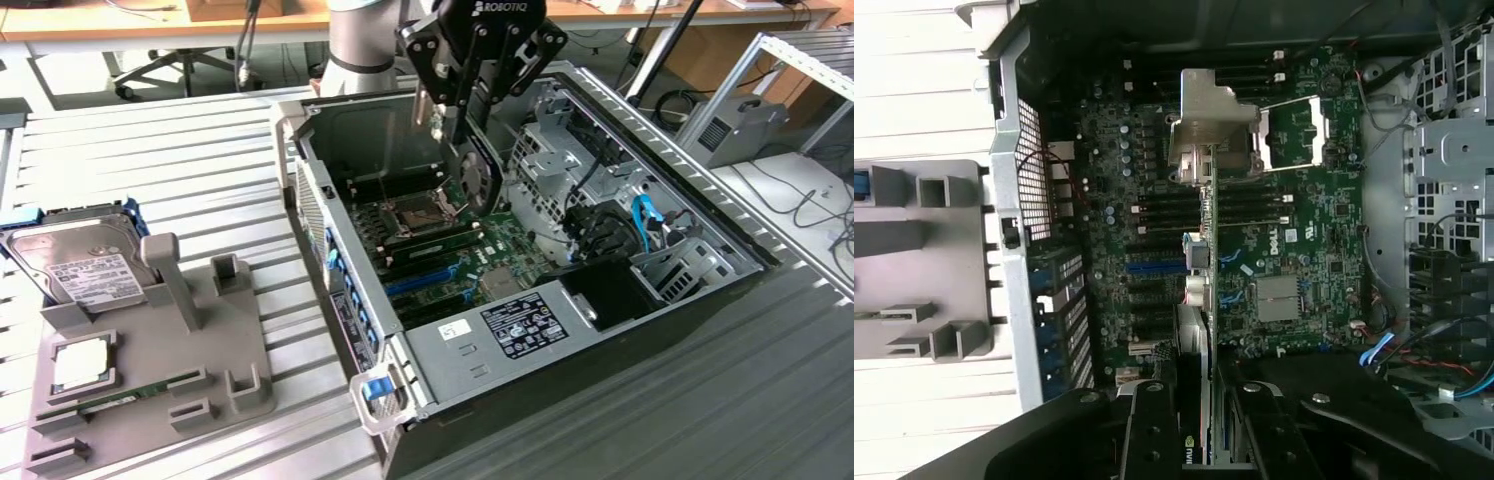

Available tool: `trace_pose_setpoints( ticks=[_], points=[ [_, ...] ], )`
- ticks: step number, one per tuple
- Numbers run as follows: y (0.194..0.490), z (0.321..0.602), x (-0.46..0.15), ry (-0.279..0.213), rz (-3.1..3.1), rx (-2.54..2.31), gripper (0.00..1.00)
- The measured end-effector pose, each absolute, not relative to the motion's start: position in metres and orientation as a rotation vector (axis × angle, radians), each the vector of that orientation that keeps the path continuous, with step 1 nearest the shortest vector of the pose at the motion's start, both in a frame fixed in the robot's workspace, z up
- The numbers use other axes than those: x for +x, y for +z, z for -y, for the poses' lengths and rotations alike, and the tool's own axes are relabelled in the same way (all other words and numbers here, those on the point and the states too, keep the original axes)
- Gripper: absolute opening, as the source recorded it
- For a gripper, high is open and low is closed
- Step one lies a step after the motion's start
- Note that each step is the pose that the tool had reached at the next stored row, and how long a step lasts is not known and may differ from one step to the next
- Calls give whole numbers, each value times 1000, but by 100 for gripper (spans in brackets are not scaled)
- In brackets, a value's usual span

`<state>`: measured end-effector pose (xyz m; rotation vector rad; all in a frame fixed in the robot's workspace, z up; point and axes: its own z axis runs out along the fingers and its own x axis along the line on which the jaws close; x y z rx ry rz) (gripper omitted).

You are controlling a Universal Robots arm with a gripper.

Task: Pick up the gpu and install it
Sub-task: 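Pick up the gpu and move the gpu toward the slot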

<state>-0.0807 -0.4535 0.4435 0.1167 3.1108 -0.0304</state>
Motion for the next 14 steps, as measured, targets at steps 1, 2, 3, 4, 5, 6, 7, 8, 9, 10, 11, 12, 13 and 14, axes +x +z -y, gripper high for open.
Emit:
trace_pose_setpoints(
  ticks=[1,2,3,4,5,6,7,8,9,10,11,12,13,14],
  points=[
    [443,454,-80,-31,-3111,117,26],
    [443,454,-78,-31,-3111,117,26],
    [443,454,-77,-32,-3111,117,26],
    [443,453,-76,-32,-3111,117,26],
    [443,454,-75,-33,-3111,116,26],
    [443,454,-73,-34,-3111,116,26],
    [443,454,-71,-34,-3111,116,26],
    [443,454,-70,-35,-3111,116,26],
    [443,454,-68,-36,-3111,117,26],
    [443,454,-67,-36,-3111,116,26],
    [443,453,-66,-37,-3111,117,26],
    [443,454,-65,-37,-3111,117,26],
    [443,453,-63,-38,-3111,116,26],
    [443,453,-62,-38,-3110,116,26]
  ],
)
